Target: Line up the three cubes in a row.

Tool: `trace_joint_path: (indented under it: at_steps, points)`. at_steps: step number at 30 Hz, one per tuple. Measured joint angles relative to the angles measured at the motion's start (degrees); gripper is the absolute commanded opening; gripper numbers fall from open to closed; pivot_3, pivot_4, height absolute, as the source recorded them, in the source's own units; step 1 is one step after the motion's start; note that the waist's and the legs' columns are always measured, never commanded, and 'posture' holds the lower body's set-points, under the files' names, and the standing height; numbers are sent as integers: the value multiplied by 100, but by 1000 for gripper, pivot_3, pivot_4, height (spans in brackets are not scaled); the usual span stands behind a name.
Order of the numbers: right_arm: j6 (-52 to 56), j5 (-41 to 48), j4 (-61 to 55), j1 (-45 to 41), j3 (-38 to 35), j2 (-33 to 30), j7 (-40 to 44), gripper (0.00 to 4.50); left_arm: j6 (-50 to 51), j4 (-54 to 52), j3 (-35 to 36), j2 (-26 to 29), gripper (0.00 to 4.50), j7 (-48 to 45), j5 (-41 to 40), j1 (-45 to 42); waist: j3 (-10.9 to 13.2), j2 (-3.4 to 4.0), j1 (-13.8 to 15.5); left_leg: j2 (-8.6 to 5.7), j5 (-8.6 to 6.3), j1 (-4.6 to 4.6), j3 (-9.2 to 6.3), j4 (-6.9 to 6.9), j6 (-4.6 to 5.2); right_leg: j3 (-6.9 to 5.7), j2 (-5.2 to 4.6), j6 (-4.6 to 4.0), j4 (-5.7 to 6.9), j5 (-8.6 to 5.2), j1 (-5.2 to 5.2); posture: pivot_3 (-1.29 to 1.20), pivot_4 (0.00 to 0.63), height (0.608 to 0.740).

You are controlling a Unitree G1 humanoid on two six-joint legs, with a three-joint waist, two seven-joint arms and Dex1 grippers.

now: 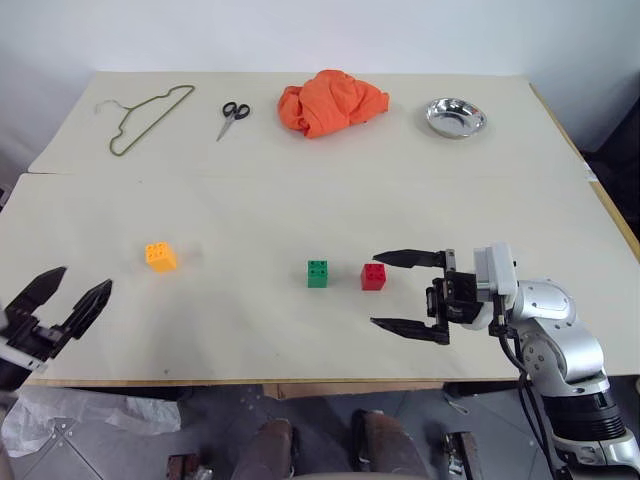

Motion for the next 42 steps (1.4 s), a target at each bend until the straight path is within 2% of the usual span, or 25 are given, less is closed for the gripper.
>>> trace_joint_path:
  at_steps: [4, 7, 10, 16, 19, 22, 32, 36, 42]
  points:
    - [-211, -22, 72, -58, -21, 78, 58, 4500, -637, 60, 270, -830, 4370, 322, 247, 868, -2, -1, -109, 6, -9, 8, 12, -21, 2, 7, 7, 0, -20, 0, 0, 0, 150, 740]
    - [-218, -44, 191, -65, -23, 80, 90, 4500, -906, -78, 9, -1306, 4370, 647, 357, 946, -2, -1, -63, 3, -9, 9, 10, -20, 4, 4, 2, 0, -21, 0, 7, 0, 150, 740]
    - [-219, -69, 239, -118, -18, 83, 124, 4500, -931, -353, -659, -1592, 4370, 1247, 610, 630, -5, -7, 27, 3, -8, 9, 7, -15, 3, 3, 2, 5, -21, 3, 11, 0, 150, 740]
    - [-224, -89, 242, -139, -17, 86, 140, 4500, -364, -820, -1196, -1891, 4370, 3141, 942, -597, -11, -13, -12, 2, -6, 10, 15, -15, -2, 8, 9, 7, -4, 4, -2, 0, 150, 740]
    - [-216, -106, 241, -126, -14, 94, 111, 4500, 115, -838, -1589, -1904, 4370, 3755, 1085, -960, -11, -14, -35, 2, -6, 7, 17, -15, -2, 6, 13, 7, 20, 4, -9, 0, 150, 740]
    - [-204, -122, 217, -95, -5, 105, 75, 4500, 314, -774, -1971, -1782, 4370, 3977, 1339, -1219, -11, -14, -25, 1, -6, 4, 16, -13, -2, 2, 12, 7, 19, 4, -10, 0, 150, 740]
    - [-176, -130, 93, 23, 56, 170, -104, 4500, 460, -440, -2541, -1486, 4370, 4098, 1687, -1698, -11, -14, -4, -2, -4, 4, 16, -11, -5, -1, 11, 6, 18, 4, -10, 0, 150, 740]
    - [-176, -130, 90, 57, 113, 170, -135, 4500, 446, -202, -2577, -1481, 3577, 4108, 1719, -1751, -11, -14, -3, -3, -4, 4, 15, -11, -5, 0, 10, 6, 19, 4, -10, 0, 150, 740]
    - [-196, -144, 90, 108, 117, 172, -180, 4500, 225, 148, -2612, -1465, 1696, 3958, 1725, -1751, -11, -14, 0, -3, -4, 4, 15, -11, -5, -1, 9, 7, 19, 4, -10, 0, 150, 740]
